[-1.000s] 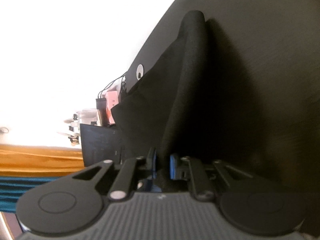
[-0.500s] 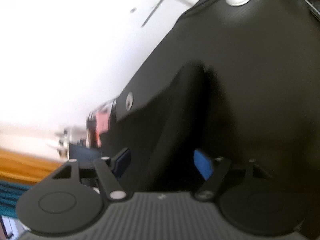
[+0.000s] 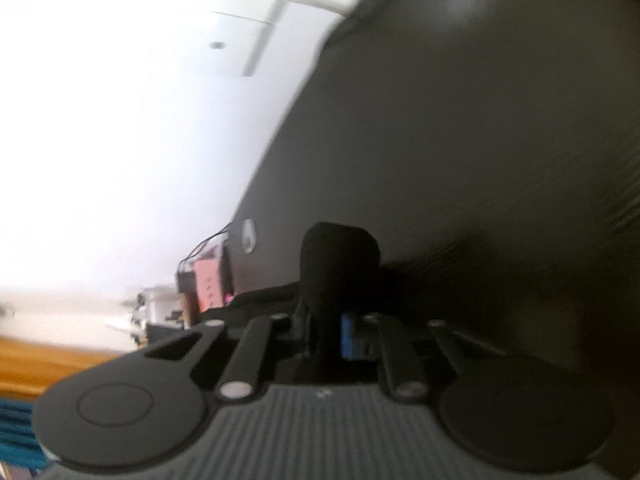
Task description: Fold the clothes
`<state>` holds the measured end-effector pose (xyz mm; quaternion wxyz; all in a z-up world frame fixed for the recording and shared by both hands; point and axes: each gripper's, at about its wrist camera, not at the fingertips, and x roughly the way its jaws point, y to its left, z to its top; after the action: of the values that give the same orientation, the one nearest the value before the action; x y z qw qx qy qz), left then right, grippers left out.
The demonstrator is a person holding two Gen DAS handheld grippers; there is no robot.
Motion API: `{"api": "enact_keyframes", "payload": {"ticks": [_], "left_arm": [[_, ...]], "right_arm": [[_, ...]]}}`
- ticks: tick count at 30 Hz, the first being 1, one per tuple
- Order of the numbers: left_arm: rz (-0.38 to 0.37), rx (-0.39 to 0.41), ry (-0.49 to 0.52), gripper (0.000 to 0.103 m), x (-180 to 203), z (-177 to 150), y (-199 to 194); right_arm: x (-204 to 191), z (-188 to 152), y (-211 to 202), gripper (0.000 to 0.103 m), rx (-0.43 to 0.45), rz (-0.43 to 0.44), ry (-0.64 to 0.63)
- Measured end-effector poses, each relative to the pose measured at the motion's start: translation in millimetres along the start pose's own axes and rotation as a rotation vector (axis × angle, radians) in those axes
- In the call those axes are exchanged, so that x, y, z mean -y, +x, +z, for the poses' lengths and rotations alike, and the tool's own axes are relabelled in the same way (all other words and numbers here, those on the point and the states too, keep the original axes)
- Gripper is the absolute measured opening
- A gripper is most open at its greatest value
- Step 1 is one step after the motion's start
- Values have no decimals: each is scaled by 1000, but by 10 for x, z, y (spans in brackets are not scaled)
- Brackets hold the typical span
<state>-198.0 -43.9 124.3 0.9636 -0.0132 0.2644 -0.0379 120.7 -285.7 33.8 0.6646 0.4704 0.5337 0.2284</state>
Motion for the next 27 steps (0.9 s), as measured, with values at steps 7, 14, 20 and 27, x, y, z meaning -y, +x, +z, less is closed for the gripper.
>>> {"api": "enact_keyframes", "payload": {"ticks": [7, 14, 20, 27], "left_arm": [[-230, 18, -276, 14, -221, 111, -138], [-181, 24, -603, 14, -951, -115, -60], [-97, 19, -753, 14, -1656, -289, 32], [-78, -27, -1003, 14, -2594, -639, 365]], "right_arm": [[-746, -68, -551, 11, 80, 77, -144], [-1376, -359, -302, 11, 27, 28, -351], [-1833, -766, 765, 11, -23, -51, -481], [-1673, -1107, 2142, 11, -54, -176, -511]]}}
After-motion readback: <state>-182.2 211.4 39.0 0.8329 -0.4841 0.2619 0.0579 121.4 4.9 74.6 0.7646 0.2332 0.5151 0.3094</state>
